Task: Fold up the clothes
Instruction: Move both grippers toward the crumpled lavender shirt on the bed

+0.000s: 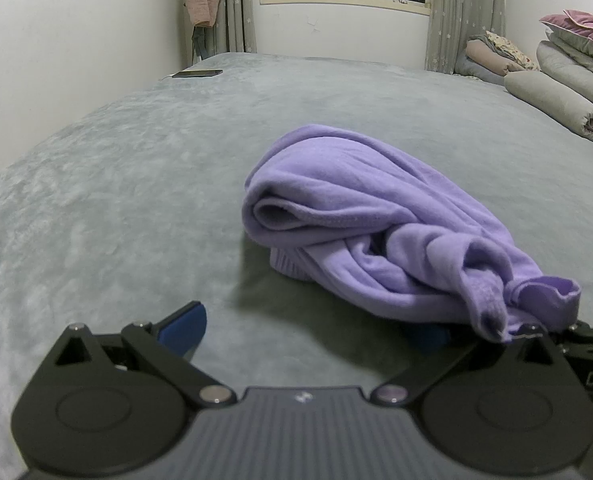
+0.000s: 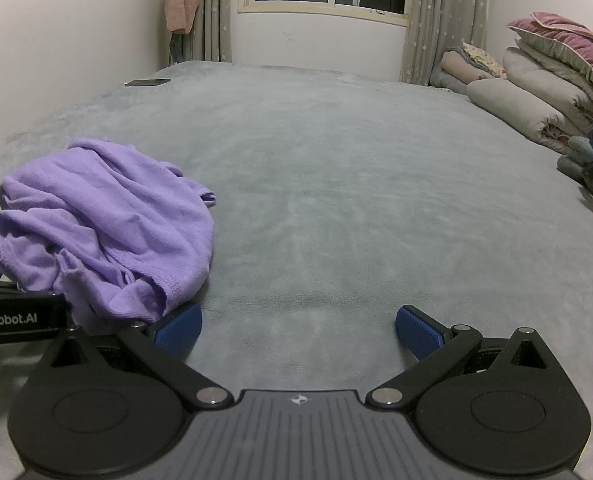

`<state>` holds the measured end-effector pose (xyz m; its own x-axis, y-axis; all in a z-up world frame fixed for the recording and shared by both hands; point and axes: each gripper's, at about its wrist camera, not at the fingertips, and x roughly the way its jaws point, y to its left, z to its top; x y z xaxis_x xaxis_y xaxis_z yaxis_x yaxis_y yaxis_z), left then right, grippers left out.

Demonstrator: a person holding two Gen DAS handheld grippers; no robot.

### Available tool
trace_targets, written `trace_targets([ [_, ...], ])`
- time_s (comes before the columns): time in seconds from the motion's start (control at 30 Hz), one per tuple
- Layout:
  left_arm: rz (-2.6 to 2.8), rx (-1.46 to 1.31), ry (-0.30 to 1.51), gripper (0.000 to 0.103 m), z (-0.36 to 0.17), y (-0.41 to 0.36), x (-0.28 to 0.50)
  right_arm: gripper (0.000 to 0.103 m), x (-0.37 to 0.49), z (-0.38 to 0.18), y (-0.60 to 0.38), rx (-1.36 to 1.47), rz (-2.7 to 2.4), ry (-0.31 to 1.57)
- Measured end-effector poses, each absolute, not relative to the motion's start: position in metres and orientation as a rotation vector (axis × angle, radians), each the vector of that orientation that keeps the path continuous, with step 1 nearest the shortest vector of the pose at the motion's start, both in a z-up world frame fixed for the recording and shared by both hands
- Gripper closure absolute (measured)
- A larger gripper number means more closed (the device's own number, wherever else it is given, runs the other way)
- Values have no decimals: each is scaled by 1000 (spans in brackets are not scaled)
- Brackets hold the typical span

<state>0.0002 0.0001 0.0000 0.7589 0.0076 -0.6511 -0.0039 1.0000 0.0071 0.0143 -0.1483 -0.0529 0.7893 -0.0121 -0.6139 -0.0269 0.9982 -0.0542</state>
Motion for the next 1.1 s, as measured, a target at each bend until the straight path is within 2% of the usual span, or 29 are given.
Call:
trace_targets([
  [0.43,-17,14,733,0,6,5,-1,0,14,-52,-144,-80,0,660],
  [0.63,-63,117,757,0,23,21,-24,0,3,-43,-133,-112,43,673],
  [0.83,-1,182,647,0,50,43,-44,1,-15,-29,-123,-138,89,650],
  [0.97,-63,144,641,0,58,51,-46,20,-26,-19,-120,-124,166,623],
  [1.1,-83,151,660,0,54,44,-49,32,-26,-12,-113,-109,222,656],
])
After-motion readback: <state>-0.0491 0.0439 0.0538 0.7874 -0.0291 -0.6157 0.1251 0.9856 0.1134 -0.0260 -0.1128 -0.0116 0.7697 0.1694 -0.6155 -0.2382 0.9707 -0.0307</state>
